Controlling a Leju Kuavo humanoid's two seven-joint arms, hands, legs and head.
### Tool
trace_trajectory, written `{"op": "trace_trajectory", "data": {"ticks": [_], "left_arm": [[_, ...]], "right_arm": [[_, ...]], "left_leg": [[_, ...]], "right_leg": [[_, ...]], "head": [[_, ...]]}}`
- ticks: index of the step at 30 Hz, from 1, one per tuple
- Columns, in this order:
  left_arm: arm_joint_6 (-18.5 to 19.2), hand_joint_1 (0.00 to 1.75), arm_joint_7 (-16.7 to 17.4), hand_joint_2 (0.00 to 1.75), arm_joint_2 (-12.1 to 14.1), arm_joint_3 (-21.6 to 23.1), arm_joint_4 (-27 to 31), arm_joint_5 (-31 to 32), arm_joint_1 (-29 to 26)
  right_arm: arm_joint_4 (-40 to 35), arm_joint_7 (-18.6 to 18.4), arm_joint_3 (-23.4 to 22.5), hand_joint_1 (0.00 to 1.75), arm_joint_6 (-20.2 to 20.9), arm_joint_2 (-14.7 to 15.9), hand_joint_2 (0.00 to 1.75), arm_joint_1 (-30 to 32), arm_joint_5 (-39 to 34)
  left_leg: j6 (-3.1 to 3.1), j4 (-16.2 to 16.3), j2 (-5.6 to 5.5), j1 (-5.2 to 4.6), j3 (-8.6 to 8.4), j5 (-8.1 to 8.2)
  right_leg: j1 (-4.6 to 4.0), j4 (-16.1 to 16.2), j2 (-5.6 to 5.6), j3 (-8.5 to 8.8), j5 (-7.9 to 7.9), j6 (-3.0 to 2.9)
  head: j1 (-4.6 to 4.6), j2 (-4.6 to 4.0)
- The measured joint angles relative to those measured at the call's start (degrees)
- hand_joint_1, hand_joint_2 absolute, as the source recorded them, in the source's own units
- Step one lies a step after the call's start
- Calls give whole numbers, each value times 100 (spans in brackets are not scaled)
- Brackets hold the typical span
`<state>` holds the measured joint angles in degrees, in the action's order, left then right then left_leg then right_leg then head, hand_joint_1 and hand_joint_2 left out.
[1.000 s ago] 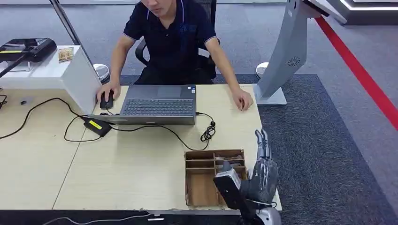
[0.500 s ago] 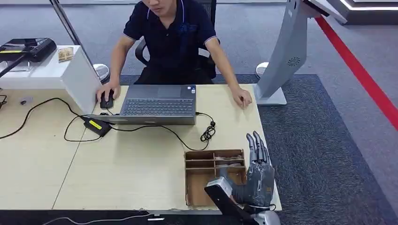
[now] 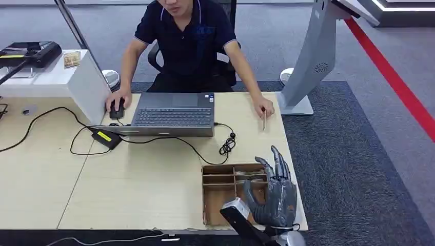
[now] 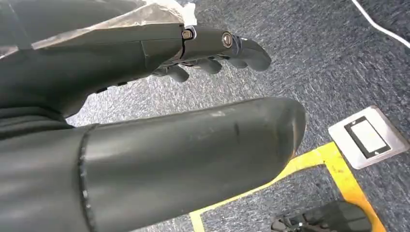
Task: Pass the card to the sensor for recognition and then transmit it.
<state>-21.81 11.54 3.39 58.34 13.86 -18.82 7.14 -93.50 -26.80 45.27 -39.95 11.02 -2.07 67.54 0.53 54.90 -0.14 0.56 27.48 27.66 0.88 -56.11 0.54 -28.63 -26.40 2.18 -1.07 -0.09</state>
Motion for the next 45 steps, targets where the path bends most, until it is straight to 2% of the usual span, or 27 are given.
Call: {"op": "trace_trajectory", "data": {"ticks": [5,8,13,15,16,17,19,20,27,28,29,30,32,45], "left_arm": [[0,0,-2,0,0,0,0,0,0],[2,0,-2,0,0,0,0,0,0],[2,0,-33,0,0,0,0,-2,0],[2,0,-35,0,0,0,0,-2,0],[2,0,-39,0,0,0,0,-2,0],[2,0,-44,0,0,0,0,-2,-1],[2,0,-48,0,0,0,0,-2,0],[2,0,-48,0,0,0,0,-2,0],[2,0,-50,0,0,0,0,-4,0],[2,0,-50,0,0,0,0,-4,0],[2,0,-50,0,0,0,0,-4,0],[2,0,-52,0,0,0,0,-4,0],[2,0,-52,0,0,0,0,-4,0],[-7,0,-52,0,0,0,0,-4,-1]], "right_arm": [[20,-7,50,168,0,41,175,-25,0],[22,-9,72,173,0,65,175,-30,0],[46,-55,122,154,2,90,175,-50,-11],[50,-74,142,134,0,100,175,-63,-18],[50,-81,149,134,0,107,175,-65,-20],[50,-85,157,124,0,118,175,-69,-22],[50,-113,179,126,0,127,175,-79,-28],[50,-124,190,140,0,129,175,-82,-28],[52,-149,243,134,0,155,175,-103,-28],[52,-149,249,106,0,160,175,-104,-26],[52,-149,251,51,0,164,175,-105,-26],[50,-149,253,19,0,166,175,-105,-22],[50,-146,256,0,-2,166,175,-105,-9],[50,-79,258,0,-2,166,175,-105,0]], "left_leg": [[0,0,0,0,0,0],[0,0,0,0,0,0],[0,0,0,0,1,0],[0,0,0,0,1,0],[0,0,0,0,1,0],[0,0,0,0,1,0],[0,0,0,0,0,0],[0,0,0,0,0,0],[0,0,0,0,0,0],[0,0,0,0,1,0],[0,0,0,0,1,0],[0,0,0,0,1,0],[0,0,0,0,0,0],[0,0,0,0,0,0]], "right_leg": [[0,0,0,0,0,0],[0,0,0,0,0,0],[0,0,0,0,0,0],[0,0,0,0,0,0],[0,0,0,0,0,0],[0,0,0,0,0,0],[0,0,0,0,0,0],[0,0,0,0,0,0],[0,0,0,0,0,0],[0,0,0,0,0,0],[0,0,0,0,0,0],[0,0,0,0,0,0],[0,0,0,0,0,0],[0,0,0,0,0,0]], "head": [[-2,0],[-2,0],[-2,0],[-2,0],[-2,0],[-2,0],[-2,0],[0,0],[0,0],[-2,0],[-2,0],[0,0],[-2,0],[-2,0]]}}
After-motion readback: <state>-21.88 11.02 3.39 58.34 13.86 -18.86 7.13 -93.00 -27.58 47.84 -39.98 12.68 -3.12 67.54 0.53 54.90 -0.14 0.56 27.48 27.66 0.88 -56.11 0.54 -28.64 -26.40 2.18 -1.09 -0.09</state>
